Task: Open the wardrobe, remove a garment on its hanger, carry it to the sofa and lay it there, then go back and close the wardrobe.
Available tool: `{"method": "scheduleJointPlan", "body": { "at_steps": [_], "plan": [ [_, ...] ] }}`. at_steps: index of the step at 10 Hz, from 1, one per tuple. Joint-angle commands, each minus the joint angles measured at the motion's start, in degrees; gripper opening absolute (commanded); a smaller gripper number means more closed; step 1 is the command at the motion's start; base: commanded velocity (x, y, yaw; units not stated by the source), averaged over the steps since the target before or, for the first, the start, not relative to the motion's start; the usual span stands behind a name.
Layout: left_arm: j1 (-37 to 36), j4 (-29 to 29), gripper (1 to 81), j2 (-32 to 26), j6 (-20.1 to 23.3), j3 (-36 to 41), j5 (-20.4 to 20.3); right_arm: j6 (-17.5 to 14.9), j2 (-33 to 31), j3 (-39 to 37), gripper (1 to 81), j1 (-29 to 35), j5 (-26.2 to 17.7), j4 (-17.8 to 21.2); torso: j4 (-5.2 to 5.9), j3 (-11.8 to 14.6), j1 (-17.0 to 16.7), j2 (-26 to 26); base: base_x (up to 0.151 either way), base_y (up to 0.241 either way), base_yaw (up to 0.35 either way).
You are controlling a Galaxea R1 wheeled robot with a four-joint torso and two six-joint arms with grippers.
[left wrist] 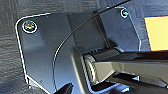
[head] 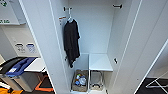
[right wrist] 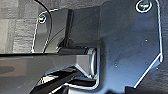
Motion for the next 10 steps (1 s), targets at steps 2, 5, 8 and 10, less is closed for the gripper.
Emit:
{"method": "scheduleJointPlan", "body": {
  "at_steps": [2, 5, 8, 10],
  "plan": [
    [-1.6, -0.1, 81.1, 0.0, 0.3, 0.1, 2.0, -0.1, 0.5, 0.3, 81.1, 1.6, -3.1, 0.2, 0.00, 0.0, 0.0, 0.0, 0.000, 0.000, 0.000],
    [-1.3, -0.1, 81.1, -0.1, 0.3, 0.1, 2.0, -0.1, 0.5, 0.4, 81.1, 1.6, -2.9, 0.1, 0.00, 0.0, 0.0, 0.0, 0.000, 0.000, 0.000],
    [-1.2, -0.1, 81.1, -0.2, 0.3, 0.1, 2.0, -0.1, 0.5, 0.3, 81.1, 1.6, -2.8, 0.1, 0.00, 0.0, 0.0, 0.0, 0.021, 0.000, 0.000],
    [-1.1, -0.1, 81.1, -0.2, 0.3, 0.1, 2.0, -0.1, 0.5, 0.3, 81.1, 1.6, -2.7, 0.1, 0.00, 0.0, 0.0, 0.0, 0.079, 0.000, 0.000]
  ]
}}
